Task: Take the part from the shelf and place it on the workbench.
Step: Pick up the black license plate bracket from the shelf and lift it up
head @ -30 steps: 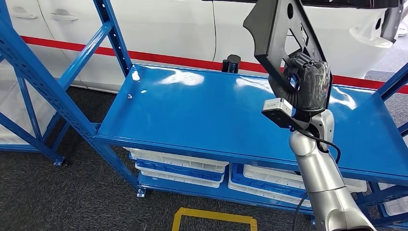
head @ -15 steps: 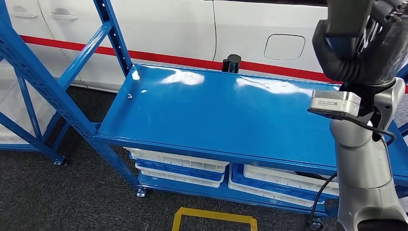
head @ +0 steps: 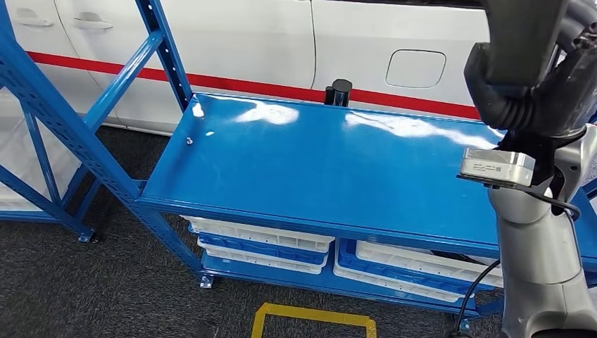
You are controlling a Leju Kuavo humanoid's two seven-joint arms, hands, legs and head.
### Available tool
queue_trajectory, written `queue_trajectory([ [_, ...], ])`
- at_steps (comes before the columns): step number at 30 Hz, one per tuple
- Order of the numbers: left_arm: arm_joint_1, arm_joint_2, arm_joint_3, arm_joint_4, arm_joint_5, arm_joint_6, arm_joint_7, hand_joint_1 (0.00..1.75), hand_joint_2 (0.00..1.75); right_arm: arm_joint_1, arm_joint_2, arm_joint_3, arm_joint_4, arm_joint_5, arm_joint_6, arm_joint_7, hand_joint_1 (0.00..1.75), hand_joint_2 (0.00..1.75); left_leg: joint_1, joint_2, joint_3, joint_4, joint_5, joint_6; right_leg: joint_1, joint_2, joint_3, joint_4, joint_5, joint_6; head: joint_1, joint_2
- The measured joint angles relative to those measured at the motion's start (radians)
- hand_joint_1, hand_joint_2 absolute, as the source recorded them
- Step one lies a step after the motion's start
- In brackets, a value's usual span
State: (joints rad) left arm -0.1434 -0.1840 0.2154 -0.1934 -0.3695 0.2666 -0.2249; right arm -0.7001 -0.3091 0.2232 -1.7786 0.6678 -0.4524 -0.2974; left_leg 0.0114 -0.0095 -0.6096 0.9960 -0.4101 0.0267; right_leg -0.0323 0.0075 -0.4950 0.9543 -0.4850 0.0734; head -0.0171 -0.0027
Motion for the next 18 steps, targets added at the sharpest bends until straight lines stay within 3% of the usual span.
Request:
queue_trajectory([
  [6,0.0,0.006,0.007,0.0,0.013,0.015,0.006,0.0,1.75,-0.018,0.02,0.012,0.016,-0.005,0.001,-0.002,1.75,1.75,-0.007,-0.001,-0.002,0.002,-0.002,0.003,-0.006,0.0,0.0,-0.001,0.0,0.001,0.0,0.0],
  [11,0.0,0.012,0.019,0.0,0.017,0.026,0.007,0.0,1.75,-0.044,0.038,0.026,0.044,-0.012,0.002,-0.002,1.75,1.75,-0.01,0.0,0.0,-0.003,0.001,0.02,-0.014,-0.001,-0.003,0.003,-0.003,0.012,0.0,0.0],
  [13,0.0,0.013,0.025,0.0,0.023,0.029,0.01,0.0,1.75,-0.052,0.042,0.029,0.056,-0.017,0.001,-0.003,1.75,1.75,-0.005,0.002,0.004,-0.013,0.008,0.029,-0.015,-0.003,-0.035,0.065,-0.037,0.005,0.003,0.0],
  [15,0.001,0.013,0.03,0.0,0.031,0.031,0.012,0.0,1.75,-0.061,0.045,0.033,0.074,-0.024,0.001,-0.003,1.75,1.75,-0.004,0.003,0.003,-0.014,0.011,0.032,-0.013,-0.003,-0.103,0.205,-0.093,-0.006,0.007,0.0],
  [17,0.003,0.012,0.036,0.0,0.035,0.032,0.012,0.0,1.75,-0.065,0.049,0.039,0.095,-0.032,0.0,-0.003,1.75,1.75,-0.004,0.002,0.001,-0.014,0.011,0.031,-0.01,-0.003,-0.156,0.308,-0.117,-0.003,0.007,0.0],
  [18,0.003,0.012,0.039,0.0,0.035,0.032,0.012,0.0,1.75,-0.065,0.051,0.04,0.104,-0.035,-0.001,-0.004,1.75,1.75,-0.004,0.002,0.001,-0.013,0.012,0.03,-0.01,-0.004,-0.156,0.305,-0.104,0.005,0.007,0.0],
])
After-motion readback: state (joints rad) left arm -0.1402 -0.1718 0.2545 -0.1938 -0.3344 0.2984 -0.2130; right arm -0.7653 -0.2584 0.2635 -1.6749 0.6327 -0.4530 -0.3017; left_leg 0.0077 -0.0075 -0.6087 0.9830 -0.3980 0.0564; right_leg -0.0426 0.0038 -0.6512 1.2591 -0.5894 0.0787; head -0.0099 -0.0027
